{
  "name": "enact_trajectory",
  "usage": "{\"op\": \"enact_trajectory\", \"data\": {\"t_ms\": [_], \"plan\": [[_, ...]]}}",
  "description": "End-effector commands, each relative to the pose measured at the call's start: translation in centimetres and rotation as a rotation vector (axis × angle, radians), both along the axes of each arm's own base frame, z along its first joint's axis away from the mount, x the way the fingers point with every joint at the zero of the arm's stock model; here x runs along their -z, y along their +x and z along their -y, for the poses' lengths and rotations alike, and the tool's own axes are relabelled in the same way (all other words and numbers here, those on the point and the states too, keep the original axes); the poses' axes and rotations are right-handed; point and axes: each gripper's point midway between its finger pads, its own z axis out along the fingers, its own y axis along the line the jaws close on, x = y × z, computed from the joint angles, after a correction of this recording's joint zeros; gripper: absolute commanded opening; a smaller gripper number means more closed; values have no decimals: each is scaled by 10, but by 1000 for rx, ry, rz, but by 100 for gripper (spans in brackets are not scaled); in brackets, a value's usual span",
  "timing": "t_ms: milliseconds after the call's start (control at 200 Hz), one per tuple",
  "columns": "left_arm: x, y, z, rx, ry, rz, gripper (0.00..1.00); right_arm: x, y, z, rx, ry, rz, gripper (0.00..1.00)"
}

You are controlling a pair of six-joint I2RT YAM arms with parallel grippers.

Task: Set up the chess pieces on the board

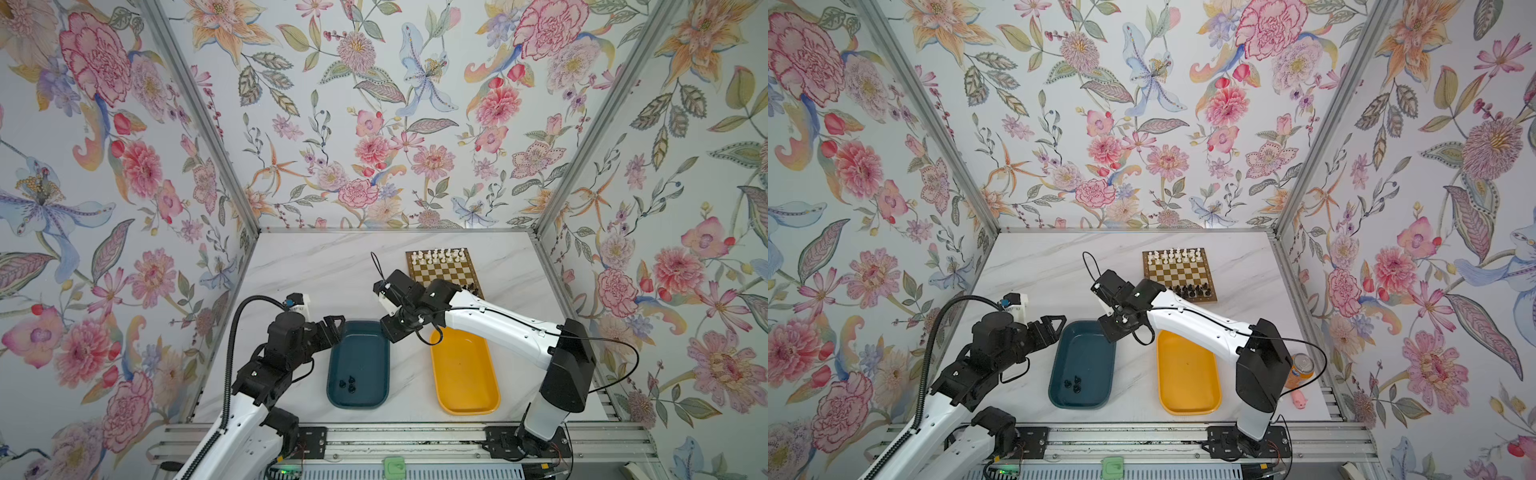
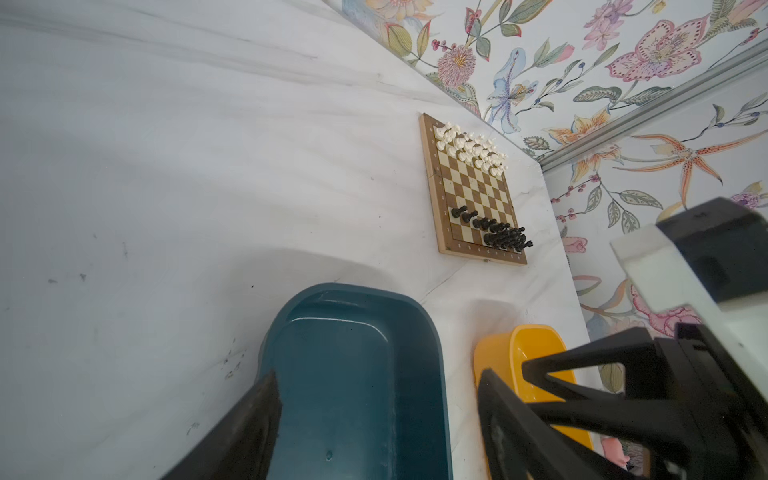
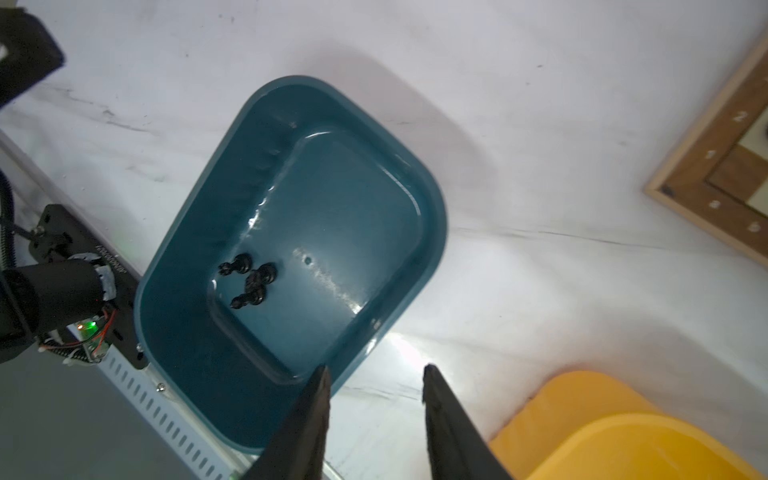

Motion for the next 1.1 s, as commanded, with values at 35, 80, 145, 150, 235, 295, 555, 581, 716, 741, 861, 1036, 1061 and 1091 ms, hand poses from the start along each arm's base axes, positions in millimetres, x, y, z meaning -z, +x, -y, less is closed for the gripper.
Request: {"op": "enact_trajectory", "data": {"t_ms": [35,80,145,150,235,295,555,581,716,741,861,1036,1061,1091], "plan": [[24,-15,-12,-45,17,-80,76,21,-30,-27,-36,-1,-48,37],[30,-17,-12,-42,16,-94,76,26,-34,-32,-42,-4,-54,37],[37,-20,-12,-36,16,-114,74,32,-38,-35,-40,-15,-65,36],[37,-21,-11,-35,16,-115,74,33,-37,-35,-39,-16,-66,37],[44,-24,-11,-29,24,-144,73,38,-37,-31,-22,-32,-66,40],[49,-27,-13,-30,43,-169,69,40,-35,-27,-9,-39,-67,41],[50,-27,-29,-82,145,-228,69,43,-40,-37,-40,-23,-102,39],[50,-26,-30,-88,148,-228,70,45,-42,-39,-47,-25,-102,39],[68,-18,-26,-84,129,-283,70,56,-53,-48,-60,-27,-122,38],[71,-17,-25,-81,125,-294,69,58,-55,-50,-61,-27,-121,37],[73,-9,-25,-73,104,-281,69,64,-59,-59,-55,-17,-133,36],[78,-3,-44,-120,-25,-270,67,69,-63,-74,-50,0,-146,34],[78,-2,-45,-122,-61,-267,66,71,-63,-76,-49,0,-149,34],[77,0,-47,-127,-98,-254,65,72,-64,-78,-48,-1,-152,34]]}}
